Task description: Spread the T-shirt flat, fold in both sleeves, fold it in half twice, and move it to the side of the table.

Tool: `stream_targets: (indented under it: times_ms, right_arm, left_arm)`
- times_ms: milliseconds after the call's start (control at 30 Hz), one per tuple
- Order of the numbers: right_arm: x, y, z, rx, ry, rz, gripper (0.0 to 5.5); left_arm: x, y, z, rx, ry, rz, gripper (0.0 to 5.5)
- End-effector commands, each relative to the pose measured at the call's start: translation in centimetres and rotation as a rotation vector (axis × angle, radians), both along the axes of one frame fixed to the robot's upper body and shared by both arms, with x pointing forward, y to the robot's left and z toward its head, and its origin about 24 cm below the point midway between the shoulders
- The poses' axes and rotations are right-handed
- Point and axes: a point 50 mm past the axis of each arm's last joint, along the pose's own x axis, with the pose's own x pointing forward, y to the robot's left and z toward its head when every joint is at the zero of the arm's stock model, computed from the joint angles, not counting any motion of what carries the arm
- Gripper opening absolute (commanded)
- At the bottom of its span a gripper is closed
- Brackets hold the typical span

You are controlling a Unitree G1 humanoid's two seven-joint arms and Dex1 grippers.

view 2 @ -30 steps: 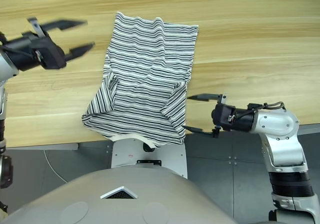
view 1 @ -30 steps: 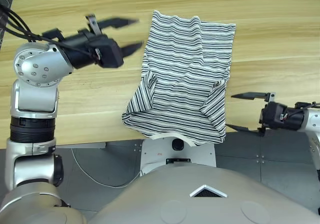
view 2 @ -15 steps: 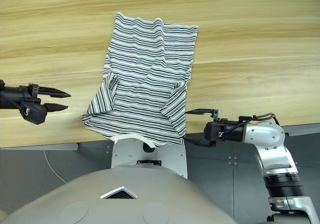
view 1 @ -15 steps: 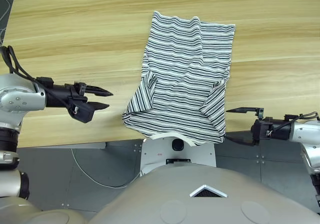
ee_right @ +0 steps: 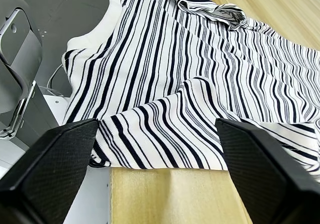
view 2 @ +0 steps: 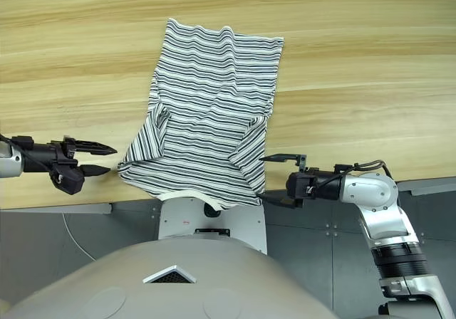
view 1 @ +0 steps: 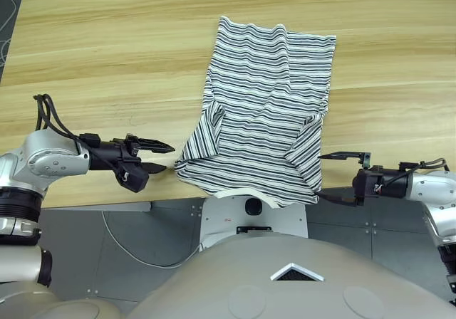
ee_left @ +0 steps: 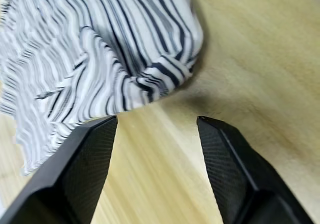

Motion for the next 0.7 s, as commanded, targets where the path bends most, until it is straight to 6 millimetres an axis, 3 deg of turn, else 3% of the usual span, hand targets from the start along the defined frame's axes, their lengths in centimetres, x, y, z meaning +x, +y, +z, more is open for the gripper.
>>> stream_targets:
  times_ms: [33,200,433,700]
  right_arm:
    - [-0.2,0.3,0.1,0.013,0.005,-0.001,4.32]
    - [-0.5,0.3,-0.4,0.026,0.026,-0.013,4.32]
    - [-0.4,0.4,-0.5,0.028,0.030,-0.014,4.32]
    - [0.0,0.6,-0.7,0.023,0.025,-0.005,4.32]
  left_arm:
    - [0.4,-1.2,-0.7,-0.041,-0.022,-0.036,2.93]
    - [0.4,-1.9,-2.4,-0.045,-0.007,-0.065,2.93]
    - [0.1,-1.8,-2.7,-0.048,-0.014,-0.110,2.93]
    - [-2.5,-1.6,-4.0,-0.055,0.121,-0.142,2.93]
